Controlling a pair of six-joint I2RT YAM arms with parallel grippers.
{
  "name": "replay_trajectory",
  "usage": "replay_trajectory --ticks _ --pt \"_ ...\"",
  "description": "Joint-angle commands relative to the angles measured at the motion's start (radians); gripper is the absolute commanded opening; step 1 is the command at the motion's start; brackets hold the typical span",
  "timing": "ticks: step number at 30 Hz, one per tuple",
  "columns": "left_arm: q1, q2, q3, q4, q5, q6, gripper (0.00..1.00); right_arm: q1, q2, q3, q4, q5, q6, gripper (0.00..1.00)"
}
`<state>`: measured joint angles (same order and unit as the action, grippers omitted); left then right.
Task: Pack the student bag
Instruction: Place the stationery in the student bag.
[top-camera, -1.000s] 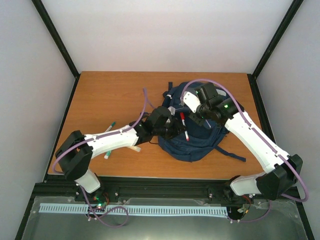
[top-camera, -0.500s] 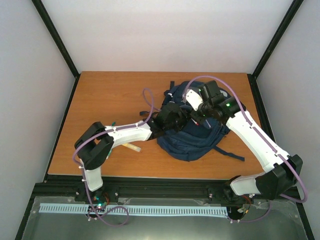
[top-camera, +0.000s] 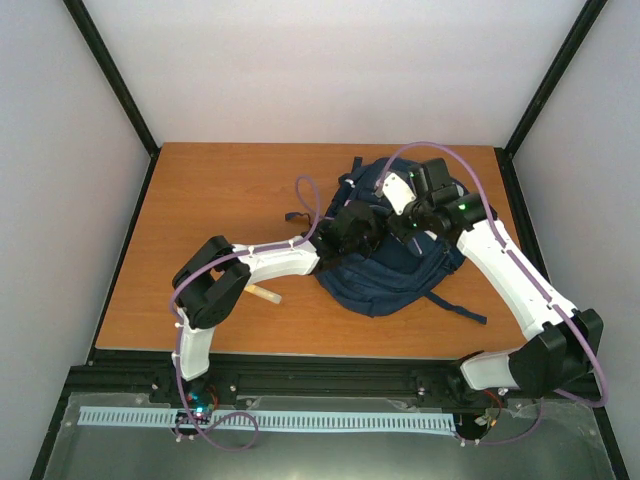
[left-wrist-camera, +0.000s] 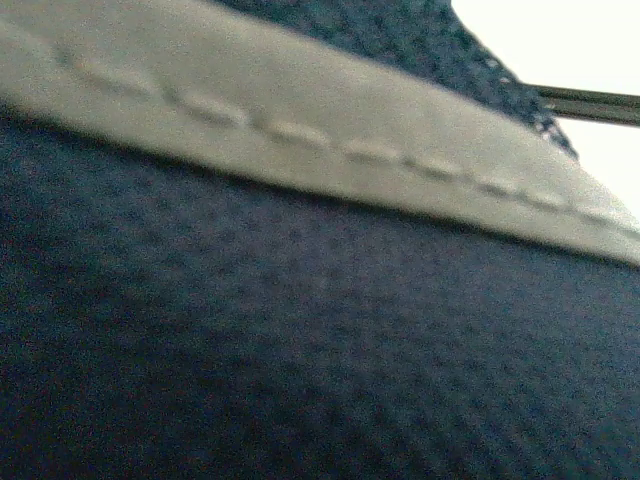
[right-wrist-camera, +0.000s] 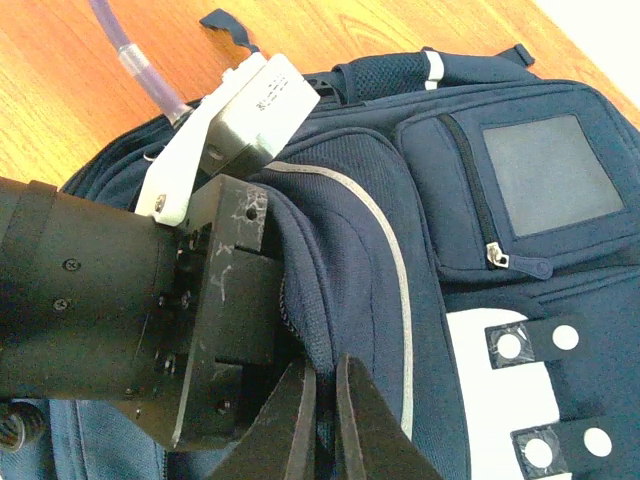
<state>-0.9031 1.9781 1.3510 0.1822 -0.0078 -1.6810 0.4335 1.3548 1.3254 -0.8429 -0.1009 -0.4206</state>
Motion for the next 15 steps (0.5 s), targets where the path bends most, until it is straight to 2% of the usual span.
replay_trajectory --ticks 1,6,10,15 --pt "0.009 -0.006 0.015 -0.028 0.001 0.018 0.33 -0.029 -0.036 -0.003 0.094 -0.124 0.017 0.03" --pt "0.009 -0.073 0.014 -0.120 -0.014 0.076 0.50 -0.050 -0.012 -0.009 0.128 -0.131 0.009 0.03" --pt "0.009 -0.161 -0.041 -0.157 0.011 0.132 0.52 -0.083 0.009 0.001 0.131 -0.147 0.022 0.03" --pt "0.019 -0.264 -0.105 -0.297 0.029 0.374 0.55 -0.105 -0.036 -0.047 0.172 -0.176 0.042 0.03"
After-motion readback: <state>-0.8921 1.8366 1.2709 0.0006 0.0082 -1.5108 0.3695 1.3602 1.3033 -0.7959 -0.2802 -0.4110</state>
